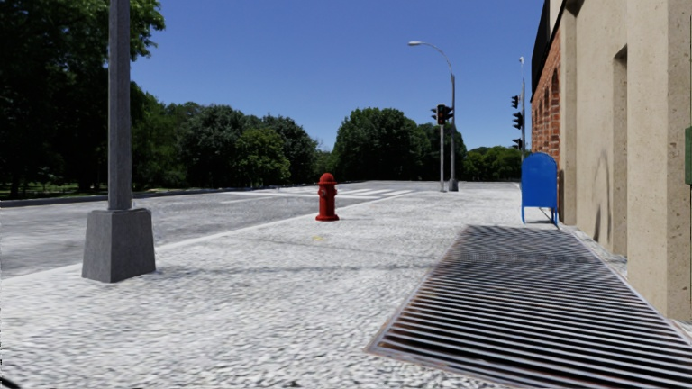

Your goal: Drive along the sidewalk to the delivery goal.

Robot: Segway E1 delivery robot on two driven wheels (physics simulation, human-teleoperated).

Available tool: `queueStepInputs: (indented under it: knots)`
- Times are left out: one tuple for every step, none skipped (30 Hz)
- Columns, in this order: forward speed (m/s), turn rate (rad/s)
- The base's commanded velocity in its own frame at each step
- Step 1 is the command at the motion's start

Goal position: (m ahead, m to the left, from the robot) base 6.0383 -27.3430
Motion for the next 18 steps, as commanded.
queueStepInputs:
  knots:
    - [2.00, -0.21]
    - [2.00, -0.21]
    - [2.00, -0.22]
    - [2.00, -0.25]
    - [2.00, -0.27]
    - [2.00, -0.27]
    - [2.00, -0.28]
    - [2.00, -0.28]
    - [2.00, -0.28]
    - [2.00, -0.28]
    - [2.00, -0.28]
    - [2.00, -0.28]
    - [2.00, -0.28]
    - [2.00, -0.28]
    - [2.00, -0.28]
    - [2.00, -0.29]
    - [2.00, -0.29]
    - [2.00, -0.29]
